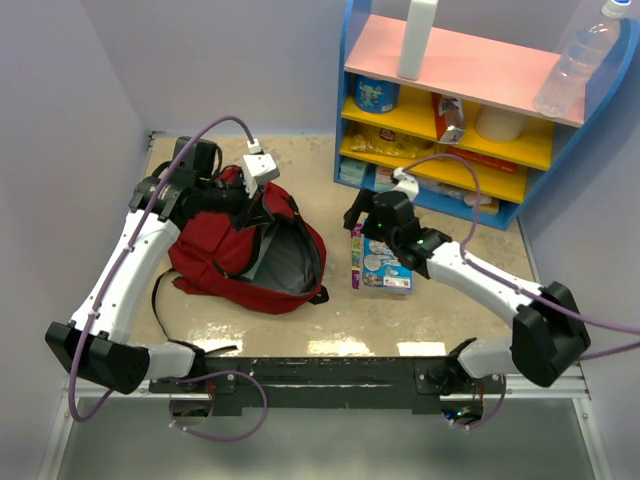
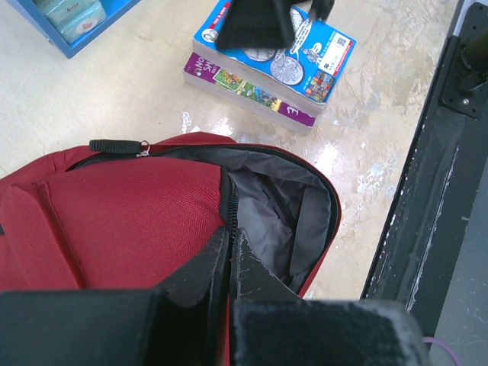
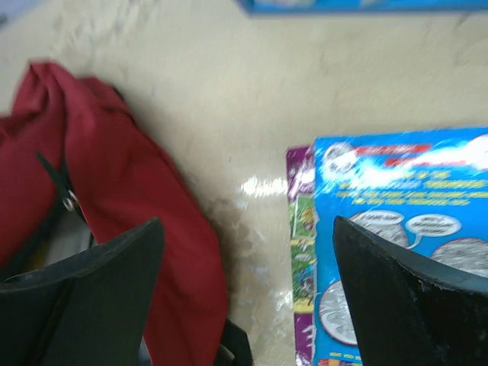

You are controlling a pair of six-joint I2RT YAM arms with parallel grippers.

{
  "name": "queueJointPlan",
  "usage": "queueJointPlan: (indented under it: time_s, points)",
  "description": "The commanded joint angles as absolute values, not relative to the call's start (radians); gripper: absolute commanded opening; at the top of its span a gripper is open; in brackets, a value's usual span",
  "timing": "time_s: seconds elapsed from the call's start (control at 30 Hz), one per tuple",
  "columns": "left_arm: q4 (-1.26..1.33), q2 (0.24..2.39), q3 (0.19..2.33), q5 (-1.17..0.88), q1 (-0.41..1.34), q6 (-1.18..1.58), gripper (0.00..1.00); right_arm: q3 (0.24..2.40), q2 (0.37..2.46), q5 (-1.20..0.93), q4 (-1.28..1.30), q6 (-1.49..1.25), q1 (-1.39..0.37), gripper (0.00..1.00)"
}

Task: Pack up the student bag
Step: Pick up the book from the center of the board.

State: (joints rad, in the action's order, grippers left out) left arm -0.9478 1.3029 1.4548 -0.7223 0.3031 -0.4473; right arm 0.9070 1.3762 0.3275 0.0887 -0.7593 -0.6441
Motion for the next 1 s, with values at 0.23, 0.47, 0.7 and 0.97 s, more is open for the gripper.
queueJointPlan:
  time_s: [0.23,0.47,0.7,0.97]
  points:
    - [-0.896,1.27,1.448,-0.788,0.308,-0.443,0.0,0.721,1.144,0.296,0.184,-0.755,-0.361,0.99]
    - [-0.894,1.273,1.453,-0.792,0.307,-0.436,0.0,0.617,1.157,0.216,0.106,-0.788,-0.298,0.99]
    - [-0.902,1.272,1.457,-0.784,0.307,-0.44,0.0,0.535,1.186,0.129,0.005,-0.825,-0.27,0.99]
    - [-0.903,1.273,1.463,-0.787,0.308,-0.44,0.0,0.423,1.276,0.029,-0.204,-0.928,-0.267,0.96]
